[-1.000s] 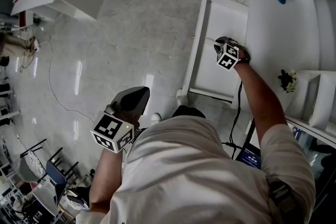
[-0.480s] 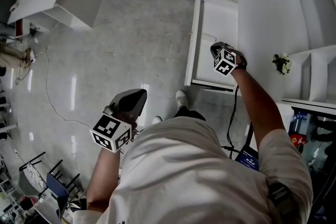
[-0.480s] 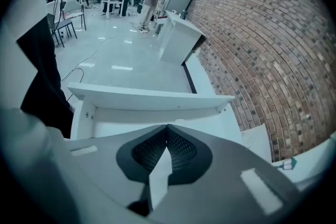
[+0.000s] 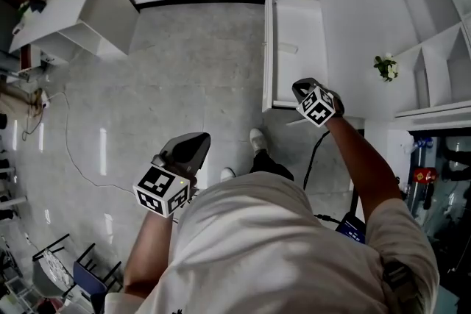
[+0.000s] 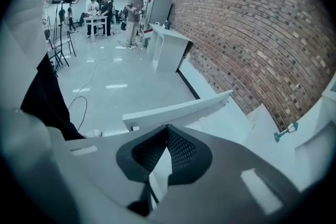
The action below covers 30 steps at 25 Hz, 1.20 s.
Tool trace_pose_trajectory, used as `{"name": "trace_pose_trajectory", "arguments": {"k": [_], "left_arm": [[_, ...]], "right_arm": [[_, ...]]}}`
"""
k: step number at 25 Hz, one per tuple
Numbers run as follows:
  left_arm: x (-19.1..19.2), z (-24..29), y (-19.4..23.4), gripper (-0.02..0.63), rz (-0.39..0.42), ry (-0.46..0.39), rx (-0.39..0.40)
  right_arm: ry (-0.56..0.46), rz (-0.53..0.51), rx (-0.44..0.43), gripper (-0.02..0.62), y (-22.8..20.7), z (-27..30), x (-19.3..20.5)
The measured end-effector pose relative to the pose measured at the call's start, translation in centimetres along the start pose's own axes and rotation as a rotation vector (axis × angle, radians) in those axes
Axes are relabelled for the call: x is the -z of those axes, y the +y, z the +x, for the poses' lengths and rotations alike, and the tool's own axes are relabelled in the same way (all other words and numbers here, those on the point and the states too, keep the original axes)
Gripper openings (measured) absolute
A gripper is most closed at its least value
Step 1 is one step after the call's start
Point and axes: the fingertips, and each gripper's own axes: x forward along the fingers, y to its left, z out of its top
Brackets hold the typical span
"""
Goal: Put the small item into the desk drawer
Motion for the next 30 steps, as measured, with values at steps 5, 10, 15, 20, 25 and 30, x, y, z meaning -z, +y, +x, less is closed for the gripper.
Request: {"name": "trace_pose_trajectory", "arguments": {"k": [5, 10, 15, 20, 25, 30], "left_arm": [[2.0, -1.9, -1.6, 0.006, 0.007, 0.005, 0.042], [3.8, -3.5, -3.5, 0.006, 0.024, 0.007, 0.074], [5.6, -4.8, -5.1, 0.006, 0.032, 0.009, 0.103], [7.2, -5.8, -6.2, 0.006, 0.035, 0.012, 0.121], [8.2, -6.5, -6.6, 0.006, 0.037, 0.015, 0.123], [9.0, -6.8, -6.7, 0.006, 0.039, 0.02, 0.125]], "right_arm": [[-0.032, 0.048, -0.015, 0.012, 5.6, -3.5, -0.1], [-0.089, 0.128, -0.027, 0.012, 11.2, -7.1, -0.6], [-0.165, 0.226, -0.058, 0.012, 16.6, -10.4, -1.7], [-0.231, 0.26, -0.094, 0.012, 21.1, -13.6, -3.3], [-0.318, 0.336, -0.116, 0.012, 22.9, -16.3, -5.8], [-0.405, 0.399, -0.134, 0.012, 23.7, -18.3, -8.2]]}}
